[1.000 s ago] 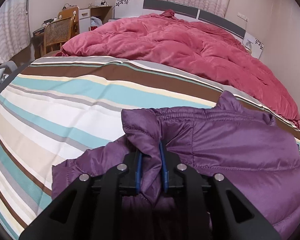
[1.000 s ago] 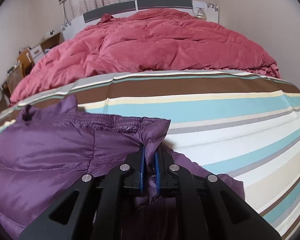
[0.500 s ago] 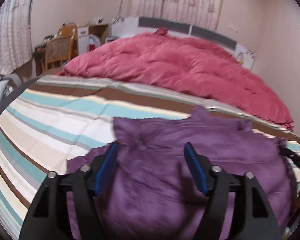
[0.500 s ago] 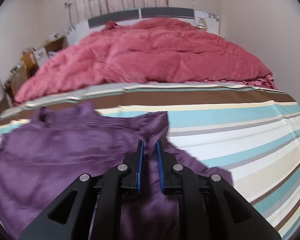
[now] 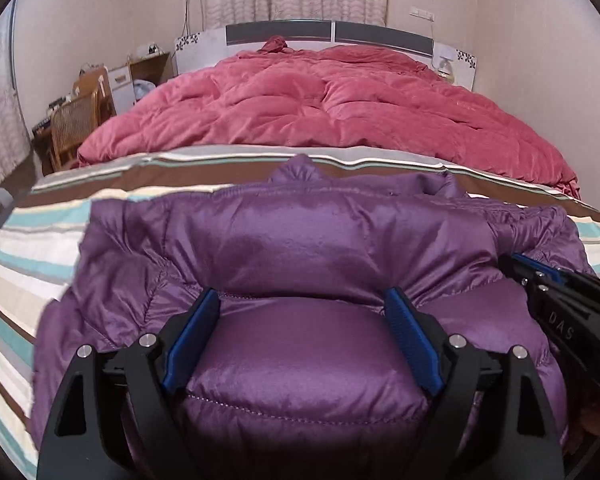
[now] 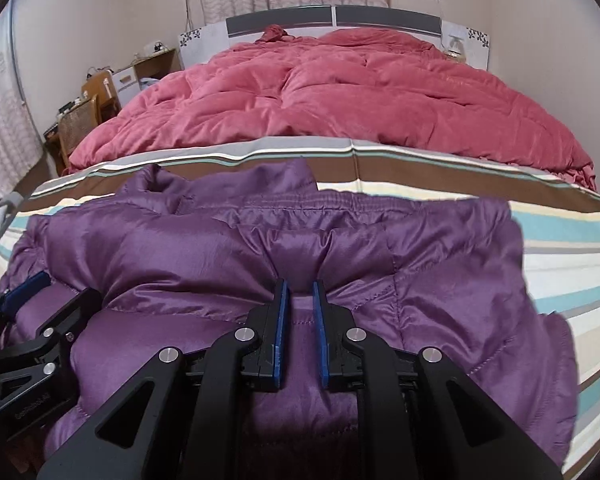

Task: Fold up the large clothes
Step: 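Lay the folded hem down and open both grippers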

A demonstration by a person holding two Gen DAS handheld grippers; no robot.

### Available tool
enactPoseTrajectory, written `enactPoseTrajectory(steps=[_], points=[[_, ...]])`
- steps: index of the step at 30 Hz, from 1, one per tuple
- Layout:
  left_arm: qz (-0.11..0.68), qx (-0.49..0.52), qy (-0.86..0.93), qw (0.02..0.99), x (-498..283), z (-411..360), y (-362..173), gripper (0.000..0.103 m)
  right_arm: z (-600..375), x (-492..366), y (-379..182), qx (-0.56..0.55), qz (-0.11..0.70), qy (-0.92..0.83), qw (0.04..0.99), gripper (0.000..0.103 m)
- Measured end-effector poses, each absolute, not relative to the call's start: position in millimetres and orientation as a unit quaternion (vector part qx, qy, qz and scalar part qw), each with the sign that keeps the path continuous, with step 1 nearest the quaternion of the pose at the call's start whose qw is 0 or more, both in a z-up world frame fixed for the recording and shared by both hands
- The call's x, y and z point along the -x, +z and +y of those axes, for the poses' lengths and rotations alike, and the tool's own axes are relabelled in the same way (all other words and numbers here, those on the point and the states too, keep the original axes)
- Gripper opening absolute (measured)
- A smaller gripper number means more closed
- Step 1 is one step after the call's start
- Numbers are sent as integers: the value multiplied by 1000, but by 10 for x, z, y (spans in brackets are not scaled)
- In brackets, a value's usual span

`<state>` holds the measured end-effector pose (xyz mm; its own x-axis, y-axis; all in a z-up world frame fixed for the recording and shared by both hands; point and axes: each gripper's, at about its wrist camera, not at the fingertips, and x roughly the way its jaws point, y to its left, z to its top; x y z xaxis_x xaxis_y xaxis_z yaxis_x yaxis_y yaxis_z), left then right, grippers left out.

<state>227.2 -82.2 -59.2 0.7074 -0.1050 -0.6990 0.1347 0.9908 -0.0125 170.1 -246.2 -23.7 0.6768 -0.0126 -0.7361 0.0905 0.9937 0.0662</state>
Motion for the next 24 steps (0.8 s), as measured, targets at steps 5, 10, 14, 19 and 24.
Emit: enactPoseTrajectory(steps=[5, 10, 14, 19, 24], points=[[384, -27, -56, 921, -2314, -879, -701, 86, -2431, -1780, -357, -41, 409, -34, 911, 12], [388, -22, -57, 919, -2294, -849, -702, 85, -2431, -1787, -376, -38, 412, -35, 910, 12], [388, -27, -54, 920, -2181, -776, -616, 91, -2422, -1763, -317, -34, 414, -34, 909, 12], [377, -4, -45, 925, -1869, -473, -417, 97, -2375, -1441, -54, -28, 380, -35, 924, 55], [361, 41, 8, 932, -1581, 17, -283, 98, -2280, -1057, 141, -38, 354, -13, 934, 58]])
